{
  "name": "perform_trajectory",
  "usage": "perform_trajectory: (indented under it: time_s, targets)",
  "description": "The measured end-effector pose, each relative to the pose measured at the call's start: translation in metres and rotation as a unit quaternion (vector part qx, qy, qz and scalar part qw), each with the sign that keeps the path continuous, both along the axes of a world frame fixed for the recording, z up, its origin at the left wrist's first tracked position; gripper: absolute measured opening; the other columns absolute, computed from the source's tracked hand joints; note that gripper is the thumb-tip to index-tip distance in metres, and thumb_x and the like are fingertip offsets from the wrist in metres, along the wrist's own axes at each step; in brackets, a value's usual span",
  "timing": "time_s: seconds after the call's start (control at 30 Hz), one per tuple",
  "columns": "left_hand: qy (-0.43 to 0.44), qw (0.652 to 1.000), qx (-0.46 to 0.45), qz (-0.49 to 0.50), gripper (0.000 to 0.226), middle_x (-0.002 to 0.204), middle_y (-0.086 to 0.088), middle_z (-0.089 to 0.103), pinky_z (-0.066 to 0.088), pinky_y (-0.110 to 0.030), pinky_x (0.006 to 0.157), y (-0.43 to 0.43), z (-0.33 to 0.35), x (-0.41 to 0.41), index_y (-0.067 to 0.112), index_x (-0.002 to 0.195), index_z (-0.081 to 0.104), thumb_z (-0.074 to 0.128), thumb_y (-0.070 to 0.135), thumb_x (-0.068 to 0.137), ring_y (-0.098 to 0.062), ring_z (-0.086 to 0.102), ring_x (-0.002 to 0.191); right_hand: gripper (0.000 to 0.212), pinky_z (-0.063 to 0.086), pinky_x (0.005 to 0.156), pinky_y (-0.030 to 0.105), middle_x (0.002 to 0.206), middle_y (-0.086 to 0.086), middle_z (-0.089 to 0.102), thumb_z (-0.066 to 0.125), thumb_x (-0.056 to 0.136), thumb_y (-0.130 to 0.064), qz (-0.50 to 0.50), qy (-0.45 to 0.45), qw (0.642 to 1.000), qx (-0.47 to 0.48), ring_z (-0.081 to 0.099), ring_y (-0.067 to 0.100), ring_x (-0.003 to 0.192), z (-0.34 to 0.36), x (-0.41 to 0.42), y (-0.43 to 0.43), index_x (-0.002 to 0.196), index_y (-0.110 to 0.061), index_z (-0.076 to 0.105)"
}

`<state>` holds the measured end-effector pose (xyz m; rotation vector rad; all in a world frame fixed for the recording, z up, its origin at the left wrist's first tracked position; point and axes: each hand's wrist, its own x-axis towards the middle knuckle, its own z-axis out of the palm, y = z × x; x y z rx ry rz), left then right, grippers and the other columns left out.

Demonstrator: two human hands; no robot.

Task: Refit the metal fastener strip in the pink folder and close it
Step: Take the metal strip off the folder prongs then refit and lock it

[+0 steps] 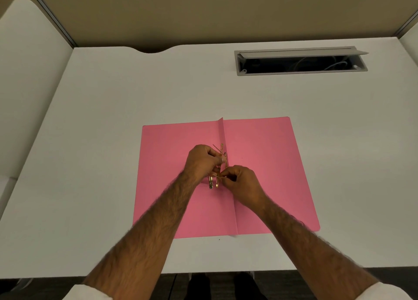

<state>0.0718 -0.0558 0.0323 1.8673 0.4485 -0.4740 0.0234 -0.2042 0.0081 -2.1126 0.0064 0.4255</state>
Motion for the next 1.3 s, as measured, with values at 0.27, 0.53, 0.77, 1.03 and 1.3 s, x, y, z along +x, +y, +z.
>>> perform_trajectory:
  time_s: [0.27, 0.53, 0.77, 1.03, 1.3]
  targets:
    - [0.024, 1.000, -0.005, -0.009, 0.019, 0.081, -0.016, 0.076, 0.065, -0.043, 0.061, -0.006, -0.005, -0.004, -0.003, 0.094, 0.066, 0.079, 0.004, 0.082, -0.025, 0.075, 0.059, 0.012, 0.051, 0.060, 0.032, 0.071, -0.003, 0.068, 0.073, 0.086, -0.025, -0.119, 0.013, 0.993, -0.015, 0.060, 0.013, 0.063, -0.001, -0.008, 0.001, 0.081, -0.019, 0.065]
    - [0.007, 1.000, 0.018, -0.014, 0.014, 0.073, -0.013, 0.075, 0.061, -0.031, 0.049, -0.012, -0.011, -0.006, 0.000, 0.089, 0.068, 0.080, 0.005, 0.083, -0.013, 0.070, 0.048, 0.014, 0.053, 0.057, 0.036, 0.070, -0.003, 0.064, 0.071, 0.087, -0.021, -0.152, 0.018, 0.988, -0.031, 0.059, 0.017, 0.061, 0.002, -0.003, 0.006, 0.084, -0.016, 0.058]
    - [-0.044, 0.988, 0.124, -0.080, 0.012, 0.071, -0.008, 0.074, 0.063, -0.047, 0.058, -0.013, -0.016, -0.008, 0.014, 0.077, 0.068, 0.073, 0.010, 0.087, -0.025, 0.069, 0.058, 0.010, 0.058, 0.052, 0.032, 0.077, -0.002, 0.067, 0.065, 0.093, -0.018, -0.137, 0.001, 0.988, -0.075, 0.066, 0.015, 0.059, 0.006, 0.003, 0.007, 0.094, -0.021, 0.056]
    - [-0.188, 0.928, 0.259, -0.193, 0.031, 0.103, 0.004, 0.068, 0.052, -0.031, 0.069, -0.007, -0.025, -0.016, 0.023, 0.113, 0.071, 0.076, 0.034, 0.085, -0.014, 0.063, 0.085, 0.011, 0.058, 0.068, 0.042, 0.088, 0.005, 0.068, 0.058, 0.091, -0.010, -0.112, -0.019, 0.985, -0.133, 0.064, 0.020, 0.073, 0.000, 0.002, 0.004, 0.088, -0.016, 0.067]
    - [-0.273, 0.867, 0.339, -0.243, 0.033, 0.109, -0.001, 0.067, 0.049, -0.039, 0.079, -0.004, -0.026, -0.031, 0.023, 0.122, 0.072, 0.071, 0.031, 0.090, -0.022, 0.056, 0.096, 0.018, 0.051, 0.057, 0.032, 0.072, 0.001, 0.066, 0.075, 0.082, -0.019, -0.115, 0.075, 0.981, -0.139, 0.060, 0.017, 0.064, 0.006, 0.022, -0.009, 0.073, -0.014, 0.061]
